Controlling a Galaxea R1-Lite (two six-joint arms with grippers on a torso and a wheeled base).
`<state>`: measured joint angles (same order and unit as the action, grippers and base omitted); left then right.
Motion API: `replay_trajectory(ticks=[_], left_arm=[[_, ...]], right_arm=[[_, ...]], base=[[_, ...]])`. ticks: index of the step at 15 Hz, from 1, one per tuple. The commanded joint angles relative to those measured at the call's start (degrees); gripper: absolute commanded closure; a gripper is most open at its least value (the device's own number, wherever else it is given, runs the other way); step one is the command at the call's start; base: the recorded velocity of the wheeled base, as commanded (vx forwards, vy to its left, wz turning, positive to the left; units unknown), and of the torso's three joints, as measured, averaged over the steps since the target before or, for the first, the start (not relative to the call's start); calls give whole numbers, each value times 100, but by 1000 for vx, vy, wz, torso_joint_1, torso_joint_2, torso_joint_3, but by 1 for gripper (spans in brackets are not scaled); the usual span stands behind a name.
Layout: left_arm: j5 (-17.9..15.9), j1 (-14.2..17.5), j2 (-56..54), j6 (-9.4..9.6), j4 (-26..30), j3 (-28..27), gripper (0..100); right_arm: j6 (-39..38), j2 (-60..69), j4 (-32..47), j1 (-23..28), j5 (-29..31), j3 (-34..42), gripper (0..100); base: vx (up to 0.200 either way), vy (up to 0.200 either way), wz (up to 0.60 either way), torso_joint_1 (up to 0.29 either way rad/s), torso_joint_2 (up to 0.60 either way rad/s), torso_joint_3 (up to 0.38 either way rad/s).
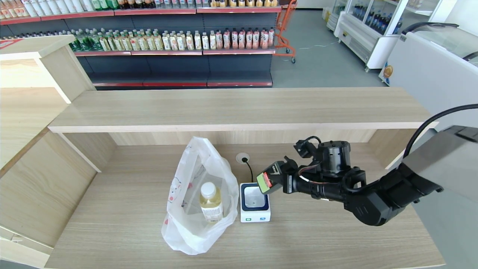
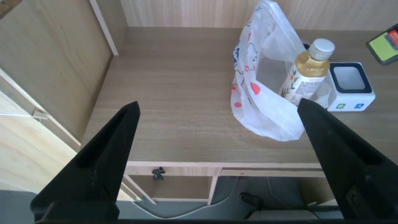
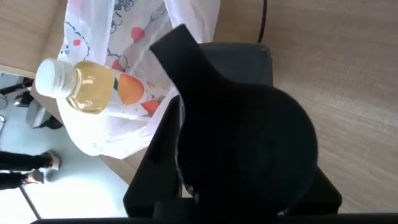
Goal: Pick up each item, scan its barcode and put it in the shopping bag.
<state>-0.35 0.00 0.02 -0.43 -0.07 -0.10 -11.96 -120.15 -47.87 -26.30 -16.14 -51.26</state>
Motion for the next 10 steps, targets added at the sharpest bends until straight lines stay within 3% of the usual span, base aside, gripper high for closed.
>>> replay_trajectory(ticks=[1,4,7,10], left_arm=[[0,0,-2,-1,-1,1,0],[0,0,-2,-1,-1,1,0],[0,0,-2,-1,-1,1,0],[0,0,-2,-1,-1,1,0]], right_arm=[[431,308,15,107,-38,-297,100],[343,-26,182,63,-337,-1017,100],[159,-307,656,54,-390,-1264,100],[36,-307,621,-25,-381,-1281,100]], base=[[0,0,0,0,0,0],[0,0,0,0,0,0],[0,0,0,0,0,0],[0,0,0,0,0,0]])
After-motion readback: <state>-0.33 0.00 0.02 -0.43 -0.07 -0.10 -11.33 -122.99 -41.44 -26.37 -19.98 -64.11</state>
